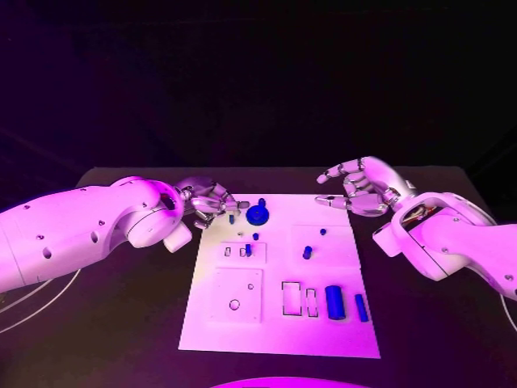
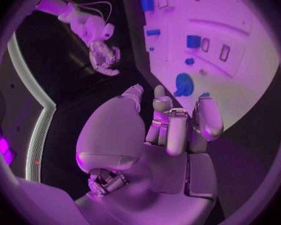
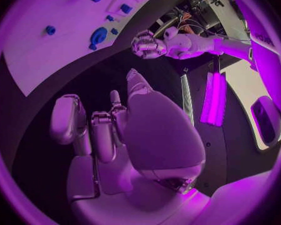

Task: Assemble the parts on the task board

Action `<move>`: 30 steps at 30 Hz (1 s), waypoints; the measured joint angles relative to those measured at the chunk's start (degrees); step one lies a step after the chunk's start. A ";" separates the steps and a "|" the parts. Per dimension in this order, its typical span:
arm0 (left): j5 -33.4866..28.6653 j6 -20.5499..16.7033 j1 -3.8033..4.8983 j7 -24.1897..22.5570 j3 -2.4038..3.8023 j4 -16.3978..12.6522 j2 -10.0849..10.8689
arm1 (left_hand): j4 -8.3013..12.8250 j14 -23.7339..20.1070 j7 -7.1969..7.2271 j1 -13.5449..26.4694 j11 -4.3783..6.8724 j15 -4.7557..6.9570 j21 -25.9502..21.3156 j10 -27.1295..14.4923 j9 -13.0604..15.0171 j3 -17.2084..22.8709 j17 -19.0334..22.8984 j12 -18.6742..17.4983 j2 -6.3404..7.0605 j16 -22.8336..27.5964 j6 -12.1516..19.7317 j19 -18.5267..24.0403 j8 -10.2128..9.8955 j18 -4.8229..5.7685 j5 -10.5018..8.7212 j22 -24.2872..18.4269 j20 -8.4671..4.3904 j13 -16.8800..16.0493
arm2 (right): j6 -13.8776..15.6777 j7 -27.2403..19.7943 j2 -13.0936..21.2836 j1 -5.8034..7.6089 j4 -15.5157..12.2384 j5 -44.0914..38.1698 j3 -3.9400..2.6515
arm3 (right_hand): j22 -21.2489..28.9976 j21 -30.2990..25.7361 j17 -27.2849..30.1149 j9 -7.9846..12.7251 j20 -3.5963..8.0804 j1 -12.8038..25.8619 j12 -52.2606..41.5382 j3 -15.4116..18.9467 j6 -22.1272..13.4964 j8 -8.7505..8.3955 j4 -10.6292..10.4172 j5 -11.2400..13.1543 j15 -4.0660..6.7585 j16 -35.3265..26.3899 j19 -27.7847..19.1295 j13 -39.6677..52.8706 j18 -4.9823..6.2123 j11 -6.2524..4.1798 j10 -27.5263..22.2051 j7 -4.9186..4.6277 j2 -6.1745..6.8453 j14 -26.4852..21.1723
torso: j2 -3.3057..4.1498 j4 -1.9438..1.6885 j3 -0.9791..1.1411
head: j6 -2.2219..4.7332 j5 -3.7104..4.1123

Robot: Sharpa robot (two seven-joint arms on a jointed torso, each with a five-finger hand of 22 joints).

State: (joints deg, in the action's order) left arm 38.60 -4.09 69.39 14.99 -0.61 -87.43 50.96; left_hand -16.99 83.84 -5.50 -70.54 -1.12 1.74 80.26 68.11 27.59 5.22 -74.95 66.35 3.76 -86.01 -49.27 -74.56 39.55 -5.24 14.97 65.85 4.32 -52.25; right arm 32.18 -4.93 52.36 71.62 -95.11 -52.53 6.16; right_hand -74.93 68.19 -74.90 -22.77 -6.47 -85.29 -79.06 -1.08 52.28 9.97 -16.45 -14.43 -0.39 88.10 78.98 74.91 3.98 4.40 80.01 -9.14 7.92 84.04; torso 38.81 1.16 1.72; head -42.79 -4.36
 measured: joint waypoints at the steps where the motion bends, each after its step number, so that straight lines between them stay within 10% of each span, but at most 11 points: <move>1: 0.58 0.44 0.00 0.53 0.00 0.03 -0.14 | 0.00 0.00 0.00 0.09 0.00 0.00 0.00 0.00 0.07 0.00 0.00 0.00 -0.06 0.00 0.00 -0.02 0.00 0.00 0.00 0.03 -0.02 -0.05 | 0.00 -0.09 0.10 0.04 0.09 0.34 0.00 | 0.00 -0.03 0.00 0.00 0.00 0.00 0.00 0.00 0.00 0.00 0.00 0.00 0.00 0.00 0.00 0.00 0.00 0.00 0.00 0.00 0.00 0.00 | -0.04 -0.02 0.02 | -0.04 -0.03; 12: 13.75 9.33 0.07 10.95 -0.08 2.74 -5.51 | 0.07 0.13 0.20 1.83 -0.02 0.12 1.06 0.43 1.28 -1.19 0.00 1.03 0.46 -0.89 0.21 -1.33 0.57 0.01 -0.86 1.89 -0.31 -1.51 | 0.01 -1.56 1.05 0.75 2.68 5.47 0.00 | 0.01 -0.42 -0.05 0.01 0.00 0.00 0.35 0.00 -0.40 0.00 0.00 -0.44 0.00 -0.31 0.00 0.00 0.00 0.00 0.01 0.03 0.00 0.00 | -0.52 -0.29 0.33 | -0.95 -0.27; 30: 18.61 14.03 0.56 14.26 -1.45 6.22 -9.58 | -0.01 0.20 0.20 2.88 -0.02 0.19 1.33 0.42 1.81 -1.58 0.02 1.05 0.00 -1.12 0.21 -1.51 0.80 0.00 -1.15 2.57 -0.53 -1.61 | -0.09 -1.33 0.57 0.83 3.59 5.74 0.00 | 0.02 -0.74 -0.03 0.02 0.21 0.25 0.35 0.01 -0.40 0.23 0.01 -0.43 -0.01 -0.54 -0.20 0.00 -0.01 0.00 0.01 0.03 -0.25 0.00 | -0.45 -0.21 0.34 | -1.42 -0.38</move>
State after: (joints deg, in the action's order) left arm 57.22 9.94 69.95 29.25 -2.06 -81.20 41.38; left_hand -17.00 84.04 -5.31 -67.66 -1.14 1.93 81.60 68.54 29.40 3.64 -74.93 67.40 3.76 -87.13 -49.06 -76.07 40.35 -5.23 13.83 68.42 3.79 -53.86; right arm 32.09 -6.26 52.92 72.45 -91.52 -46.79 6.16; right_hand -74.91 67.45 -74.93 -22.75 -6.26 -85.04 -78.70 -1.07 51.88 10.19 -16.45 -14.86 -0.39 87.56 78.78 74.92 3.97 4.40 80.02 -9.11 7.66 84.04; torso 38.36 0.95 2.06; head -44.21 -4.75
